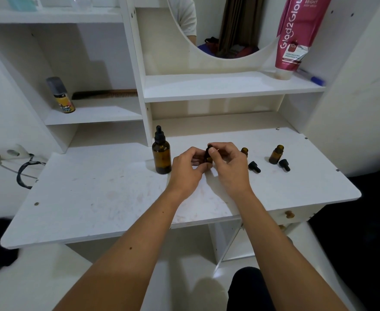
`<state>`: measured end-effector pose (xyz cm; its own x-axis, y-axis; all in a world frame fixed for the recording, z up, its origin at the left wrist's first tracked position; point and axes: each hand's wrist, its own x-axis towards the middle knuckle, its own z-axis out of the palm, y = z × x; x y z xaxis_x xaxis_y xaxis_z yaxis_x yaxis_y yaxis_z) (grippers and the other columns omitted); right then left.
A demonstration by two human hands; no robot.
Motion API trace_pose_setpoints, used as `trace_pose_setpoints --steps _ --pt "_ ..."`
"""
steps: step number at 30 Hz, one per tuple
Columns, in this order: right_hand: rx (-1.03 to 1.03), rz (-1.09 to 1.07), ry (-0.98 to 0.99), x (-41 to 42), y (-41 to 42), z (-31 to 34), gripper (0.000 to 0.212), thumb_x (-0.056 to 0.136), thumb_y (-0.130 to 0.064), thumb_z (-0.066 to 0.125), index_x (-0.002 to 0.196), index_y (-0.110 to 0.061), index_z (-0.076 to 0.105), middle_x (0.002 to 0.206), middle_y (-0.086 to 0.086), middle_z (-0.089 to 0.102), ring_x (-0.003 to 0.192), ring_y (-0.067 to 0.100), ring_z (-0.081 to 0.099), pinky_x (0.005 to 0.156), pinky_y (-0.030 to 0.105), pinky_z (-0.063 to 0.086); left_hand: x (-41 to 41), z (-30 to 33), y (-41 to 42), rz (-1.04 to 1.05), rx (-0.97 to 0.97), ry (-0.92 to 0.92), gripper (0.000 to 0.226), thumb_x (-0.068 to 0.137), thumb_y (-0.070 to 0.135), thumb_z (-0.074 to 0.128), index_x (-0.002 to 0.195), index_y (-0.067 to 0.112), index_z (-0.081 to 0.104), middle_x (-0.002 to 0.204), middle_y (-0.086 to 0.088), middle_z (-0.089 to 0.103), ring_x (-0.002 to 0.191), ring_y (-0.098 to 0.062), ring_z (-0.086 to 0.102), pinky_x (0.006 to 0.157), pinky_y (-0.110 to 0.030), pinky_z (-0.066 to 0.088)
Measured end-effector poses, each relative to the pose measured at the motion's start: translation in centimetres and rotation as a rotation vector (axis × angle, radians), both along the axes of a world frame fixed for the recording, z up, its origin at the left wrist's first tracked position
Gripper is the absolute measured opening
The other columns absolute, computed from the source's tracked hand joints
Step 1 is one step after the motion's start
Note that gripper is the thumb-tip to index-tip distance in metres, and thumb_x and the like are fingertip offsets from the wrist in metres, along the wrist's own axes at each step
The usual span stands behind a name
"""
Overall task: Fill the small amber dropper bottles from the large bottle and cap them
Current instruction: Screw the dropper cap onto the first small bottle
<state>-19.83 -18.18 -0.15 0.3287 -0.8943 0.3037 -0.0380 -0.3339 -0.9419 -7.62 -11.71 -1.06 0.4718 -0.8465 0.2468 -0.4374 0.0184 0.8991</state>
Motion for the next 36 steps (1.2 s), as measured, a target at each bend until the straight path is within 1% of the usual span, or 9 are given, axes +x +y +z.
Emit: trace_pose_setpoints --steps 2,6,10,15,20,24,28,32,36 --pt "0.002 -0.001 -0.003 0.0 -0.1 -0.1 0.013 0.102 -0.015 0.069 0.112 -0.019 0.077 0.113 0.001 0.074 0.102 0.007 0.072 0.095 0.029 0.057 0.0 0.0 0.0 0.001 0.004 0.004 0.027 0.089 0.009 0.08 0.115 0.014 0.071 0.1 0.009 0.075 0.092 -0.002 0.071 0.087 -0.016 0.057" --pt "0.01 0.094 0.017 -0.2 -0.3 -0.2 0.027 0.106 -0.008 0.059 0.124 -0.018 0.076 0.123 -0.001 0.069 0.119 0.015 0.069 0.107 0.039 0.055 0.1 0.1 0.1 0.005 0.01 0.008 0.027 0.089 0.01 0.08 0.115 0.014 0.071 0.101 0.007 0.076 0.094 -0.004 0.072 0.089 -0.019 0.058" --pt "0.005 0.083 0.051 -0.1 -0.4 -0.3 0.025 0.105 -0.004 0.06 0.12 -0.015 0.076 0.121 -0.001 0.071 0.116 0.015 0.07 0.109 0.043 0.055 -0.1 0.1 0.1 0.013 0.015 0.008 0.026 0.089 0.011 0.08 0.113 0.013 0.071 0.1 0.006 0.076 0.093 -0.006 0.072 0.088 -0.019 0.058" --pt "0.03 0.043 0.052 -0.1 -0.1 0.0 0.02 0.102 -0.006 0.066 0.115 -0.018 0.075 0.115 -0.002 0.074 0.111 0.013 0.071 0.106 0.038 0.057 -0.2 0.1 0.1 0.024 0.014 0.006 0.026 0.089 0.012 0.08 0.113 0.013 0.071 0.098 0.007 0.076 0.092 -0.005 0.072 0.088 -0.02 0.059" --pt "0.042 0.033 0.052 0.0 0.1 0.2 0.02 0.101 -0.008 0.069 0.112 -0.024 0.073 0.114 -0.001 0.076 0.109 0.011 0.071 0.105 0.034 0.057 -0.2 0.1 0.1 0.035 0.017 0.009 0.026 0.09 0.012 0.08 0.114 0.013 0.07 0.1 0.006 0.076 0.093 -0.007 0.072 0.09 -0.025 0.06" --pt "0.016 0.037 0.051 -0.2 0.2 0.2 0.02 0.101 -0.009 0.069 0.114 -0.024 0.073 0.118 0.0 0.074 0.111 0.012 0.071 0.105 0.035 0.057 -0.3 0.1 0.2 0.04 0.014 0.021 0.027 0.089 0.011 0.08 0.115 0.014 0.071 0.1 0.007 0.076 0.094 -0.007 0.072 0.091 -0.028 0.061" --pt "0.002 0.036 0.037 -0.3 0.7 0.5 0.027 0.101 -0.01 0.069 0.114 -0.033 0.071 0.124 0.0 0.071 0.11 0.013 0.071 0.103 0.036 0.057 -0.4 0.2 0.5 0.041 0.0 0.052 0.037 0.088 0.013 0.081 0.124 0.013 0.07 0.109 0.004 0.076 0.101 -0.008 0.072 0.097 -0.031 0.059" --pt "0.01 0.009 0.031 -0.4 1.0 1.0 0.026 0.1 -0.009 0.068 0.12 -0.024 0.072 0.124 -0.002 0.068 0.103 0.008 0.07 0.101 0.033 0.057 -0.7 0.7 1.4 0.068 0.013 0.096 0.055 0.086 0.02 0.084 0.135 0.012 0.062 0.122 0.0 0.071 0.111 -0.011 0.068 0.101 -0.031 0.057" --pt "-0.046 -0.077 0.049 -0.7 2.0 1.0 0.028 0.1 -0.009 0.068 0.125 -0.02 0.072 0.121 -0.004 0.068 0.101 -0.001 0.068 0.099 0.027 0.057 -0.7 0.8 3.9 0.052 0.03 0.12 0.056 0.085 0.025 0.085 0.135 0.017 0.062 0.125 0.004 0.071 0.111 -0.008 0.067 0.099 -0.027 0.057"
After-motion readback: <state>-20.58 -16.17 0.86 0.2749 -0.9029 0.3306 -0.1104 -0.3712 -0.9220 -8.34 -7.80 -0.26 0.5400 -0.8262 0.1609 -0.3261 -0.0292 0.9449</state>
